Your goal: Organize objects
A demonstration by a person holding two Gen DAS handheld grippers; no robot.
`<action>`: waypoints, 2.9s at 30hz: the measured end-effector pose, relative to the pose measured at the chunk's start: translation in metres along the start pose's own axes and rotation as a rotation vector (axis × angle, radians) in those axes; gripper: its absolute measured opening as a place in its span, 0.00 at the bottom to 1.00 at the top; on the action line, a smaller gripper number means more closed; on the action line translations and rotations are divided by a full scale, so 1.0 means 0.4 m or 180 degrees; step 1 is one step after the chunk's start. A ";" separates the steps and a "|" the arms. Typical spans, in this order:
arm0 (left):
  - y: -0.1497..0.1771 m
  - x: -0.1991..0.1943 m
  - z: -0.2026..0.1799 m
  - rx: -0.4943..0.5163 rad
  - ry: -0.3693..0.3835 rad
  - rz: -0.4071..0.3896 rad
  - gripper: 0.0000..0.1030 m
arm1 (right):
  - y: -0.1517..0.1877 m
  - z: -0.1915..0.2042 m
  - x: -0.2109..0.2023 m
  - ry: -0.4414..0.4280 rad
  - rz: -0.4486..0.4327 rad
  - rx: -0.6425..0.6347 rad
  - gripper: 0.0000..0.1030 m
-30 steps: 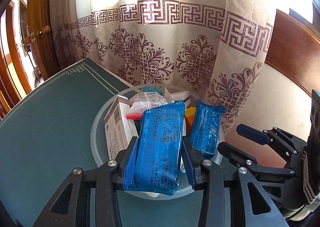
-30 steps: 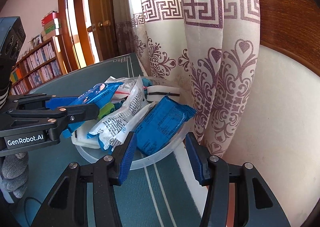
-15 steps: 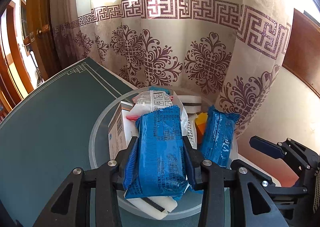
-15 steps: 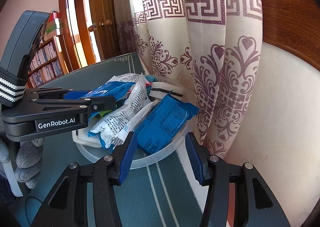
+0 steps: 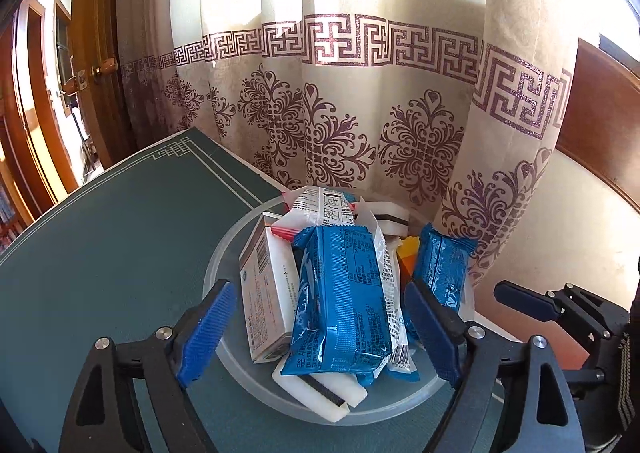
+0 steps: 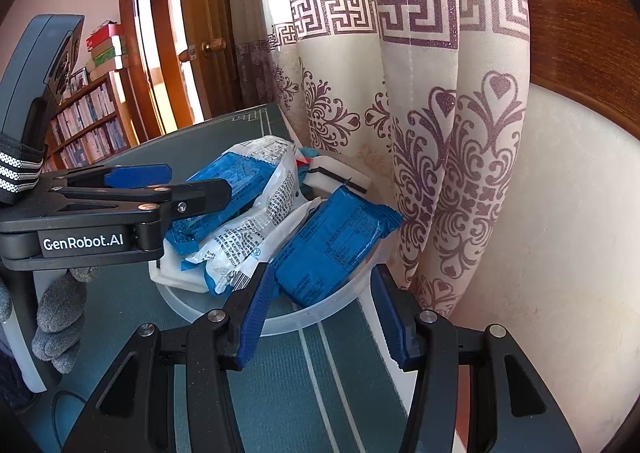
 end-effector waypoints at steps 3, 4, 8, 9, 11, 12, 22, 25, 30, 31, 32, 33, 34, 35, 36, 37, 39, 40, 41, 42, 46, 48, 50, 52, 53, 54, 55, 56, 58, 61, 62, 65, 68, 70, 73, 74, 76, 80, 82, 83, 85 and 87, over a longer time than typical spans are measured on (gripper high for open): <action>-0.003 -0.043 0.015 -0.0021 -0.0078 -0.0105 0.96 | 0.004 0.006 -0.001 -0.0028 0.0027 0.0002 0.51; -0.004 -0.058 0.019 -0.0024 -0.0118 -0.0144 0.98 | 0.007 0.008 -0.001 -0.0044 0.0044 0.0016 0.51; 0.005 -0.106 0.041 -0.0048 -0.0323 -0.0217 1.00 | 0.013 0.011 -0.005 -0.0049 0.0052 0.0036 0.62; 0.010 -0.116 0.046 -0.0063 -0.0374 -0.0227 1.00 | 0.014 0.013 -0.008 -0.0054 0.0050 0.0035 0.63; 0.021 -0.130 0.055 -0.0074 -0.0481 -0.0234 1.00 | 0.017 0.019 -0.013 -0.0067 0.0055 0.0031 0.65; 0.027 -0.135 0.058 -0.0072 -0.0550 -0.0223 1.00 | 0.019 0.023 -0.016 -0.0078 0.0061 0.0029 0.69; 0.050 -0.219 0.079 -0.0163 -0.0989 -0.0320 1.00 | 0.026 0.078 -0.049 -0.0190 0.0036 -0.0101 0.92; 0.051 -0.236 0.087 -0.0196 -0.1069 -0.0345 1.00 | 0.024 0.078 -0.054 -0.0192 0.0023 -0.0077 0.92; 0.052 -0.267 0.094 -0.0278 -0.1136 -0.0387 1.00 | -0.002 0.078 -0.085 -0.0167 -0.0144 -0.0083 0.96; 0.052 -0.272 0.095 -0.0294 -0.1152 -0.0396 1.00 | -0.008 0.081 -0.094 -0.0161 -0.0193 -0.0099 0.96; 0.052 -0.278 0.096 -0.0309 -0.1167 -0.0406 1.00 | -0.014 0.083 -0.103 -0.0157 -0.0244 -0.0120 0.97; 0.052 -0.282 0.097 -0.0320 -0.1178 -0.0413 1.00 | -0.020 0.087 -0.110 -0.0152 -0.0290 -0.0150 0.98; 0.053 -0.286 0.097 -0.0327 -0.1190 -0.0416 1.00 | -0.023 0.091 -0.117 -0.0146 -0.0329 -0.0189 0.98; 0.054 -0.290 0.097 -0.0331 -0.1201 -0.0419 1.00 | -0.026 0.096 -0.123 -0.0141 -0.0359 -0.0234 0.98; 0.056 -0.293 0.096 -0.0333 -0.1208 -0.0421 1.00 | -0.026 0.102 -0.128 -0.0132 -0.0379 -0.0282 0.99; 0.057 -0.296 0.095 -0.0333 -0.1212 -0.0420 1.00 | -0.029 0.107 -0.131 -0.0128 -0.0392 -0.0320 0.99; 0.061 -0.300 0.093 -0.0330 -0.1215 -0.0416 1.00 | -0.031 0.116 -0.137 -0.0132 -0.0407 -0.0377 0.99; 0.062 -0.303 0.091 -0.0327 -0.1217 -0.0415 1.00 | -0.032 0.120 -0.141 -0.0133 -0.0418 -0.0399 0.99; 0.063 -0.305 0.089 -0.0328 -0.1215 -0.0414 1.00 | -0.032 0.122 -0.143 -0.0130 -0.0434 -0.0416 0.99; 0.063 -0.305 0.089 -0.0329 -0.1214 -0.0414 1.00 | -0.034 0.125 -0.147 -0.0123 -0.0453 -0.0427 0.99; 0.069 -0.307 0.080 -0.0312 -0.1211 -0.0394 1.00 | -0.040 0.118 -0.147 -0.0107 -0.0471 -0.0412 1.00; 0.073 -0.306 0.076 -0.0298 -0.1212 -0.0378 1.00 | -0.040 0.115 -0.143 -0.0099 -0.0460 -0.0402 1.00; 0.076 -0.306 0.073 -0.0299 -0.1207 -0.0369 1.00 | -0.038 0.114 -0.142 -0.0095 -0.0452 -0.0400 1.00; 0.078 -0.305 0.071 -0.0300 -0.1192 -0.0361 1.00 | -0.037 0.113 -0.142 -0.0097 -0.0448 -0.0408 1.00; 0.078 -0.305 0.069 -0.0296 -0.1188 -0.0357 1.00 | -0.037 0.114 -0.140 -0.0094 -0.0447 -0.0412 1.00; 0.079 -0.304 0.068 -0.0290 -0.1185 -0.0353 1.00 | -0.037 0.114 -0.140 -0.0095 -0.0444 -0.0410 1.00; 0.080 -0.304 0.066 -0.0286 -0.1182 -0.0350 1.00 | -0.036 0.114 -0.139 -0.0094 -0.0439 -0.0411 1.00; 0.081 -0.303 0.064 -0.0282 -0.1180 -0.0345 1.00 | -0.033 0.115 -0.137 -0.0086 -0.0428 -0.0413 1.00; 0.083 -0.300 0.060 -0.0267 -0.1183 -0.0329 1.00 | -0.028 0.116 -0.129 -0.0055 -0.0391 -0.0444 1.00; 0.086 -0.298 0.054 -0.0240 -0.1177 -0.0318 1.00 | -0.022 0.115 -0.123 -0.0052 -0.0364 -0.0448 1.00; 0.087 -0.297 0.052 -0.0236 -0.1172 -0.0315 1.00 | -0.021 0.115 -0.123 -0.0055 -0.0361 -0.0444 1.00; 0.090 -0.292 0.050 -0.0253 -0.1154 -0.0289 1.00 | -0.020 0.114 -0.123 -0.0057 -0.0360 -0.0437 1.00; 0.094 -0.288 0.053 -0.0281 -0.1147 -0.0260 1.00 | -0.017 0.112 -0.120 -0.0060 -0.0342 -0.0427 1.00; 0.096 -0.285 0.054 -0.0294 -0.1132 -0.0254 1.00 | -0.014 0.113 -0.115 -0.0067 -0.0323 -0.0426 1.00; 0.096 -0.283 0.053 -0.0301 -0.1125 -0.0257 1.00 | -0.010 0.115 -0.111 -0.0075 -0.0303 -0.0432 1.00; 0.096 -0.283 0.053 -0.0296 -0.1124 -0.0254 1.00 | -0.009 0.117 -0.110 -0.0076 -0.0297 -0.0435 1.00; 0.096 -0.280 0.051 -0.0274 -0.1137 -0.0243 1.00 | -0.007 0.117 -0.107 -0.0082 -0.0286 -0.0435 1.00; 0.099 -0.275 0.046 -0.0243 -0.1131 -0.0227 1.00 | -0.002 0.118 -0.101 -0.0091 -0.0260 -0.0430 1.00; 0.100 -0.274 0.044 -0.0230 -0.1128 -0.0230 1.00 | 0.000 0.118 -0.102 -0.0093 -0.0252 -0.0428 1.00; 0.100 -0.274 0.044 -0.0221 -0.1134 -0.0233 1.00 | 0.001 0.117 -0.101 -0.0095 -0.0249 -0.0426 1.00; 0.100 -0.272 0.043 -0.0214 -0.1132 -0.0230 1.00 | 0.000 0.118 -0.102 -0.0094 -0.0253 -0.0429 1.00; 0.100 -0.270 0.042 -0.0213 -0.1122 -0.0222 1.00 | 0.000 0.118 -0.100 -0.0097 -0.0253 -0.0428 1.00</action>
Point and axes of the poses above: each gripper's, at about its wrist camera, not at the fingertips, and x roughly the way its jaws point, z to its left, y to its underside, the point moved 8 cm from there along x, roughly the way its jaws point, and after that the axes turned 9 degrees about -z, right-handed, at the moved point
